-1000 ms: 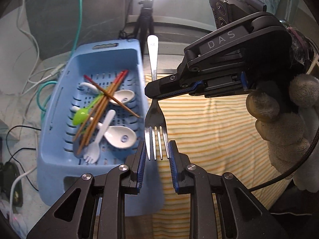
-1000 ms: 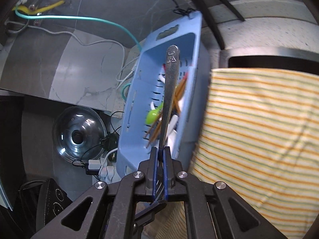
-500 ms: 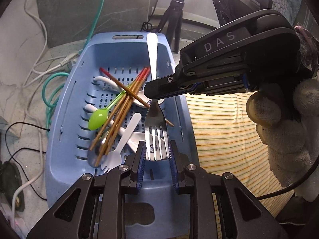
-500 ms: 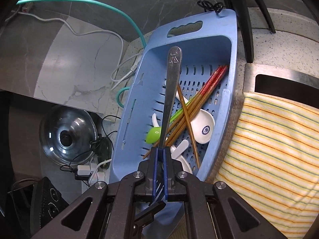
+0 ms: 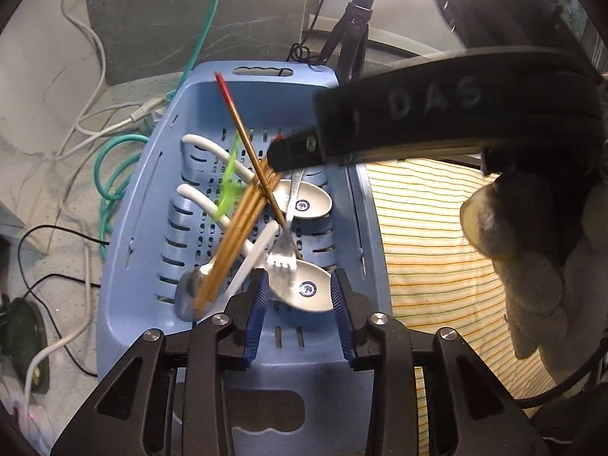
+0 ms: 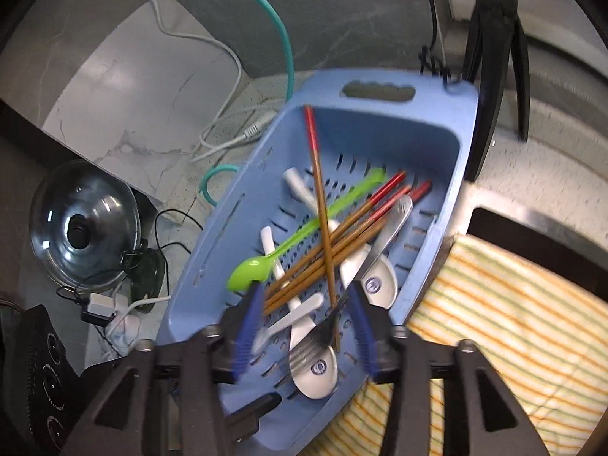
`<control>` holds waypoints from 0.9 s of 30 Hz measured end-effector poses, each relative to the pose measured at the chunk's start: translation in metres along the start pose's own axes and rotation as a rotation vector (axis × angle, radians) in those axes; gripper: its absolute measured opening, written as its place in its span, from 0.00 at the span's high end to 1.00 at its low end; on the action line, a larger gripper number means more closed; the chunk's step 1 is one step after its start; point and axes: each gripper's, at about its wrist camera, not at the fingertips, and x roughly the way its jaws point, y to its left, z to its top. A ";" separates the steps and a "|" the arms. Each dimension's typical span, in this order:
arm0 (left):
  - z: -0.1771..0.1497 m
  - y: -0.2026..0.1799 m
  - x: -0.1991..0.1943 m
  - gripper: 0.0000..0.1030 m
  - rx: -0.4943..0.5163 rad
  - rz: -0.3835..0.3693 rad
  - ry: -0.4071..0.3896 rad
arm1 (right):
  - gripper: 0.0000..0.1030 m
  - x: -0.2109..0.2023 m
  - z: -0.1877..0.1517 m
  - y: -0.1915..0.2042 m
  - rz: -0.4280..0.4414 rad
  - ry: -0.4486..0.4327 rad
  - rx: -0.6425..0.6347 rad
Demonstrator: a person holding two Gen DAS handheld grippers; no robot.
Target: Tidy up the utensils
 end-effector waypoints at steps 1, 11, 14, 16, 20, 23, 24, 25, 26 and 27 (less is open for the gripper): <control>-0.001 0.000 -0.001 0.68 0.000 0.006 0.000 | 0.51 -0.002 0.001 0.002 -0.012 -0.011 -0.016; -0.007 0.000 -0.014 0.62 -0.037 0.026 -0.017 | 0.50 -0.015 0.000 0.006 -0.044 -0.036 -0.035; -0.009 -0.002 -0.018 0.62 -0.042 0.031 -0.023 | 0.50 -0.023 -0.003 0.008 -0.052 -0.045 -0.043; -0.011 -0.004 -0.022 0.62 -0.046 0.036 -0.025 | 0.49 -0.030 -0.005 0.010 -0.052 -0.057 -0.053; -0.014 -0.008 -0.028 0.61 -0.058 0.046 -0.031 | 0.49 -0.046 -0.011 0.014 -0.065 -0.083 -0.084; -0.018 -0.014 -0.036 0.54 -0.063 0.059 -0.043 | 0.49 -0.058 -0.017 0.015 -0.071 -0.101 -0.099; -0.019 -0.016 -0.039 0.54 -0.066 0.062 -0.047 | 0.49 -0.062 -0.019 0.016 -0.071 -0.105 -0.103; -0.021 -0.019 -0.042 0.54 -0.070 0.064 -0.054 | 0.49 -0.067 -0.021 0.015 -0.073 -0.111 -0.108; -0.022 -0.020 -0.045 0.54 -0.077 0.066 -0.059 | 0.48 -0.071 -0.024 0.015 -0.077 -0.117 -0.112; -0.023 -0.022 -0.049 0.54 -0.083 0.067 -0.065 | 0.48 -0.076 -0.027 0.014 -0.079 -0.123 -0.117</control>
